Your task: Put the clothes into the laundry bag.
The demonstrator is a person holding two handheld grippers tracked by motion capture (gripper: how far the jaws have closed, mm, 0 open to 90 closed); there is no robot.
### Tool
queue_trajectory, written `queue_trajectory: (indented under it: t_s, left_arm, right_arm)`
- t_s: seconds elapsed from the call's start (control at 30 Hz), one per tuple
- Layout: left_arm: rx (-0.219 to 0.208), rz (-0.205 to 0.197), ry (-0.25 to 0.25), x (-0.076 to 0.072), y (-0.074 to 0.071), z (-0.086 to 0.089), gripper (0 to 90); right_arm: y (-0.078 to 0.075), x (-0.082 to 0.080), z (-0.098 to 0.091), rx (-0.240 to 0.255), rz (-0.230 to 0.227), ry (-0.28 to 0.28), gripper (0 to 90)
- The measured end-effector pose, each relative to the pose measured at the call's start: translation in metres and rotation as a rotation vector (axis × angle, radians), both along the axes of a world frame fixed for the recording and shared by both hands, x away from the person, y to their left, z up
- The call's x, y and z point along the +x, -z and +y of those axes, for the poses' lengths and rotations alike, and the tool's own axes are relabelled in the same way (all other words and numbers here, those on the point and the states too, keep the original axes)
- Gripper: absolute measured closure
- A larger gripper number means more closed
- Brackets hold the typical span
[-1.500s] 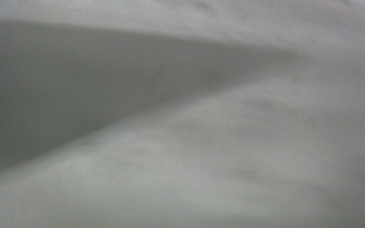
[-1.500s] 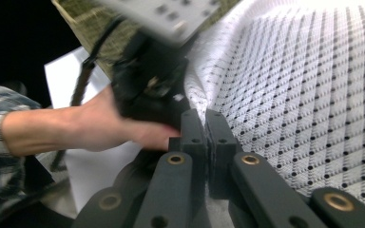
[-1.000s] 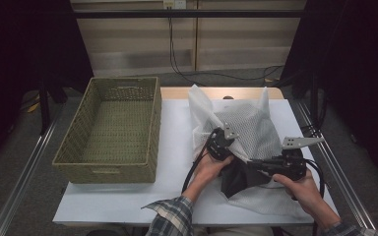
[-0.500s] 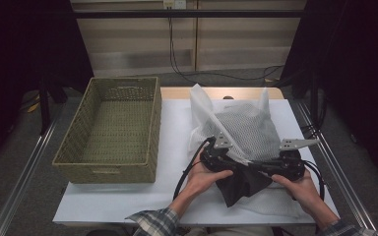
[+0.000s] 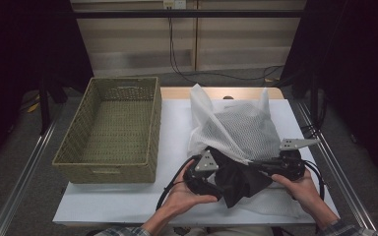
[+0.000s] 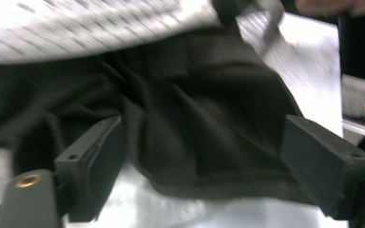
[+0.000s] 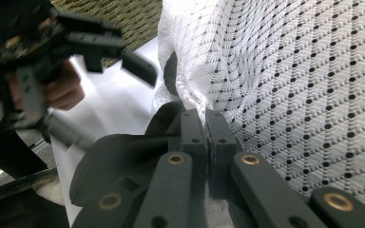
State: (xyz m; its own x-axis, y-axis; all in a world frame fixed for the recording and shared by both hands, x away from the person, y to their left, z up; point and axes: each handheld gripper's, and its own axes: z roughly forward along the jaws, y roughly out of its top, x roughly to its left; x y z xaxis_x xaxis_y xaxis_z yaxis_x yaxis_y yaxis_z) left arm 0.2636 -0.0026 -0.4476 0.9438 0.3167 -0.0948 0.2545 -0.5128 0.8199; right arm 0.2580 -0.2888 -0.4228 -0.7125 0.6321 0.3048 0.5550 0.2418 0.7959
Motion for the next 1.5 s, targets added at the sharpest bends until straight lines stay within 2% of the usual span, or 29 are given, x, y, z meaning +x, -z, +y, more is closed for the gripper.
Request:
queue_trajectory:
  t_s: [0.07, 0.1, 0.17, 0.2, 0.23, 0.27, 0.33, 0.37, 0.43, 0.47, 0.53, 0.57, 0.7, 0.77, 0.8, 0.83, 0.87, 0.9, 0.97, 1.1, 1.13, 1.2, 1.23, 1.27, 1.37, 1.4, 1.43, 1.47, 1.5]
  left_arm:
    - [-0.025, 0.045, 0.033, -0.007, 0.004, 0.001, 15.9]
    - [-0.026, 0.051, 0.044, -0.011, 0.007, 0.001, 16.0]
    - [0.022, 0.030, 0.067, -0.021, 0.012, 0.000, 14.0]
    - [0.032, 0.027, 0.073, -0.025, 0.014, -0.001, 13.8]
    - [0.052, 0.043, 0.091, -0.027, 0.015, -0.001, 12.6]
    - [0.062, 0.047, 0.096, -0.030, 0.015, -0.001, 11.2]
    - [0.040, 0.023, 0.089, -0.033, 0.017, -0.001, 9.9]
    - [0.067, 0.015, 0.093, -0.032, 0.020, -0.003, 9.8]
    - [0.107, -0.004, 0.081, -0.028, 0.027, -0.011, 10.1]
    - [0.087, -0.016, 0.064, -0.023, 0.031, -0.013, 12.7]
    - [0.066, -0.001, -0.001, -0.014, 0.030, -0.015, 21.0]
    - [0.029, -0.006, -0.022, -0.009, 0.028, -0.015, 25.7]
    - [-0.002, -0.012, -0.065, 0.010, 0.024, -0.021, 42.8]
    - [-0.037, 0.018, -0.070, 0.020, 0.020, -0.025, 43.3]
    - [-0.055, 0.013, -0.079, 0.023, 0.016, -0.027, 45.0]
    - [-0.051, 0.013, -0.086, 0.028, 0.012, -0.030, 49.1]
    - [-0.041, 0.012, -0.094, 0.032, 0.010, -0.033, 49.0]
    - [-0.022, -0.001, -0.101, 0.037, 0.009, -0.036, 47.8]
    - [-0.025, -0.019, -0.108, 0.047, 0.012, -0.042, 46.5]
    - [0.007, 0.006, -0.114, 0.059, 0.022, -0.048, 28.3]
    - [0.006, 0.006, -0.115, 0.059, 0.024, -0.049, 25.7]
    - [0.039, -0.024, -0.103, 0.058, 0.027, -0.054, 21.1]
    - [0.060, -0.044, -0.101, 0.055, 0.029, -0.058, 18.6]
    - [0.101, -0.058, -0.084, 0.054, 0.030, -0.060, 15.2]
    - [0.094, -0.061, -0.059, 0.052, 0.038, -0.068, 10.7]
    - [0.107, -0.053, -0.045, 0.051, 0.038, -0.069, 7.8]
    - [0.092, -0.051, -0.039, 0.051, 0.039, -0.070, 6.0]
    - [0.107, -0.051, -0.014, 0.052, 0.039, -0.070, 6.0]
    - [0.103, -0.039, -0.014, 0.053, 0.039, -0.071, 6.0]
  right_arm:
    - [0.000, 0.000, 0.000, -0.002, -0.001, 0.001, 88.6]
    - [0.000, 0.000, 0.001, -0.004, -0.003, -0.002, 88.6]
    - [0.000, -0.001, 0.001, -0.008, -0.006, -0.004, 88.6]
    - [0.000, -0.002, 0.002, -0.008, -0.008, -0.006, 88.6]
    - [0.000, -0.002, 0.001, -0.008, -0.009, -0.007, 88.6]
    - [0.000, -0.002, 0.001, -0.007, -0.008, -0.008, 88.6]
    - [0.000, -0.002, 0.001, -0.008, -0.007, -0.008, 88.6]
    - [0.000, -0.002, 0.001, -0.010, -0.009, -0.010, 88.6]
    - [0.000, -0.002, 0.002, -0.010, -0.008, -0.011, 88.6]
    - [0.000, -0.001, 0.002, -0.010, -0.010, -0.013, 88.6]
    - [0.000, -0.001, 0.002, -0.016, -0.011, -0.012, 88.6]
    - [0.000, -0.002, 0.002, -0.017, -0.012, -0.013, 88.6]
    - [0.001, -0.001, 0.002, -0.016, -0.011, -0.014, 88.5]
    - [0.000, -0.001, 0.002, -0.014, -0.011, -0.013, 88.6]
    - [0.000, -0.002, 0.002, -0.012, -0.012, -0.012, 88.6]
    - [-0.001, -0.002, 0.003, -0.010, -0.012, -0.011, 88.5]
    - [-0.001, -0.002, 0.003, -0.005, -0.011, -0.011, 88.5]
    - [-0.001, -0.002, 0.003, -0.002, -0.009, -0.009, 88.5]
    - [-0.001, -0.001, 0.002, 0.002, -0.011, -0.004, 88.5]
    - [-0.003, -0.002, -0.001, 0.016, -0.017, -0.001, 88.5]
    - [-0.004, -0.002, -0.001, 0.019, -0.019, 0.002, 88.5]
    - [-0.004, -0.002, -0.002, 0.023, -0.019, 0.004, 88.5]
    - [-0.005, -0.002, -0.002, 0.025, -0.020, 0.004, 88.5]
    - [-0.006, -0.002, -0.002, 0.026, -0.024, -0.001, 88.5]
    - [-0.007, -0.002, -0.001, 0.028, -0.024, -0.001, 88.5]
    - [-0.007, -0.002, -0.001, 0.027, -0.025, -0.003, 88.5]
    - [-0.007, -0.002, -0.001, 0.025, -0.025, -0.004, 88.5]
    - [-0.006, -0.002, -0.001, 0.025, -0.023, -0.002, 88.5]
    - [-0.006, -0.002, -0.001, 0.024, -0.021, -0.002, 88.5]
